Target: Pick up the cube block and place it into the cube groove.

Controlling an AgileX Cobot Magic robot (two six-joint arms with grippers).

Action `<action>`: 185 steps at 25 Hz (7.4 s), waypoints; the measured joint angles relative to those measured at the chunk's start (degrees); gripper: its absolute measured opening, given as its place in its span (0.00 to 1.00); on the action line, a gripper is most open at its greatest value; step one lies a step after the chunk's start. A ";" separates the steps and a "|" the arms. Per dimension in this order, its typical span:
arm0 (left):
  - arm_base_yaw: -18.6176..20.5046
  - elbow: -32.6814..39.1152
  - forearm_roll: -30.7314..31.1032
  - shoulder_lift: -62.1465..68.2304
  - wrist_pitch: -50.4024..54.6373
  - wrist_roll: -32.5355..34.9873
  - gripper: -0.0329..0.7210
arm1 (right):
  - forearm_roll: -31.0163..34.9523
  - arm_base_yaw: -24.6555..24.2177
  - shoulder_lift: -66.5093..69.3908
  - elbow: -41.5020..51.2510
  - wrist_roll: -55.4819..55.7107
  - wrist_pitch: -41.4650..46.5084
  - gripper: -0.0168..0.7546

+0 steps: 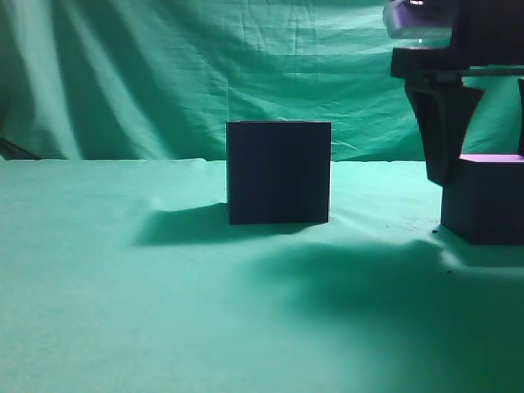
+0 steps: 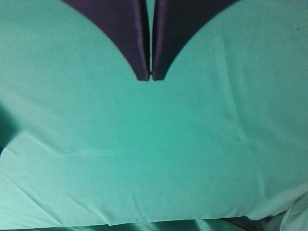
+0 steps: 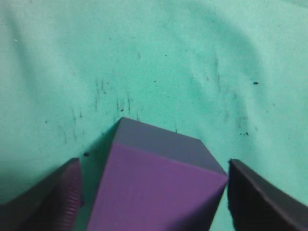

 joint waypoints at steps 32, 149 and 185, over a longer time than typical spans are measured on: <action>0.00 0.00 0.00 0.00 0.00 0.00 0.04 | 0.24 13.93 6.92 -42.55 -5.78 23.52 0.59; 0.00 0.00 0.00 0.00 0.00 0.00 0.04 | -2.94 12.13 -49.84 14.15 -1.25 -0.28 0.02; 0.00 0.00 0.00 0.00 0.00 0.00 0.04 | 0.95 -17.23 -97.03 60.66 -6.37 -26.93 0.02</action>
